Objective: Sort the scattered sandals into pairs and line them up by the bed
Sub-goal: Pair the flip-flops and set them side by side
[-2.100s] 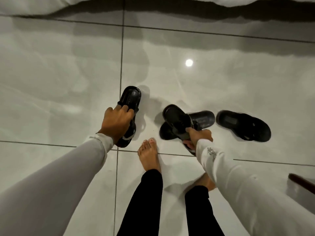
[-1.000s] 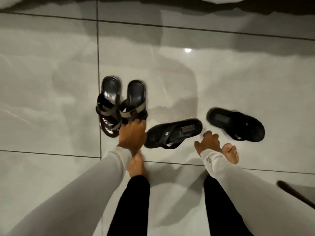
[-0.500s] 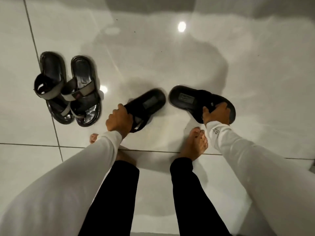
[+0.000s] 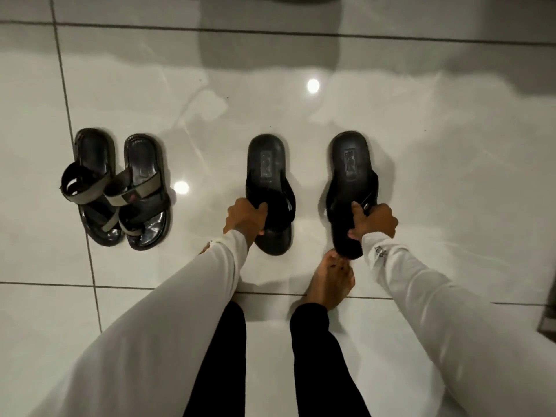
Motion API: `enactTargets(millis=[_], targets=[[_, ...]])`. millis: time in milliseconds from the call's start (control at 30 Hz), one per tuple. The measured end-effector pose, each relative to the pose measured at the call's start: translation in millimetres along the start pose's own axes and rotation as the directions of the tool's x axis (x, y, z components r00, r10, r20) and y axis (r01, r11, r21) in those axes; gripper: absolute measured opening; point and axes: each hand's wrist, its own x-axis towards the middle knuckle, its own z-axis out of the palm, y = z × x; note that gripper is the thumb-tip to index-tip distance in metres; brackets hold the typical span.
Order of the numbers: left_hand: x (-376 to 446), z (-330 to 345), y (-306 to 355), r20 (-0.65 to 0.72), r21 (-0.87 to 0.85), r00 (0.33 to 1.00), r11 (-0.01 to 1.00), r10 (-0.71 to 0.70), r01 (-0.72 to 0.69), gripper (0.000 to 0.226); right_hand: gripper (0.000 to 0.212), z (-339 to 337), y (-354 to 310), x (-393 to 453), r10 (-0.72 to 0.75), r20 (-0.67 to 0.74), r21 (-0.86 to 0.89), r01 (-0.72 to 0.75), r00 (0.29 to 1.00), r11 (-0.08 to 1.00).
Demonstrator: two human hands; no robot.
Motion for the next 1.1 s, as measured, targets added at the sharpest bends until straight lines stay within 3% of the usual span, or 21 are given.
enactTargets(millis=[100, 167, 300, 400, 533, 633, 767, 1100], targets=[[3.2, -0.1, 4.4, 0.015, 0.033, 1.000, 0.999, 0.018, -0.018, 0.042, 0.053, 13.3, -12.7, -4.9, 0.105, 0.126, 0.222, -0.131, 0.986, 0.966], [3.9, 0.5, 8.5, 0.046, 0.034, 0.999, 0.999, 0.006, -0.008, 0.043, 0.052, 24.7, -18.2, -11.2, 0.118, 0.214, 0.258, -0.172, 0.970, 0.951], [-6.2, -10.3, 11.1, 0.089, 0.097, 0.996, 0.995, -0.018, 0.010, 0.043, 0.056, 34.1, -20.5, -40.4, 0.048, 0.167, 0.003, -0.049, 0.985, 0.999], [-24.0, -23.7, 6.8, 0.054, 0.213, 0.998, 0.976, 0.043, -0.053, 0.047, 0.062, 25.2, -19.6, -66.2, -0.081, 0.102, -0.171, 0.098, 0.992, 0.980], [-40.7, -32.5, 6.6, 0.133, 0.216, 0.967, 0.946, 0.218, -0.243, 0.075, 0.086, 12.4, -22.3, -73.4, -0.235, 0.243, -0.388, 0.317, 0.941, 0.865], [-36.0, -29.0, 6.8, 0.261, 0.252, 0.915, 0.894, 0.307, -0.371, 0.097, 0.095, 13.9, -28.3, -63.8, -0.219, 0.357, -0.427, 0.367, 0.908, 0.827], [-19.5, -13.8, 17.4, 0.365, 0.246, 0.897, 0.903, 0.250, -0.351, 0.100, 0.097, 25.1, -30.3, -48.4, -0.166, 0.446, -0.452, 0.382, 0.879, 0.806], [-15.1, 25.3, 75.6, 0.261, 0.260, 0.926, 0.904, 0.273, -0.340, 0.097, 0.098, -19.7, -40.0, 9.0, -0.201, 0.468, -0.492, 0.443, 0.861, 0.750]])
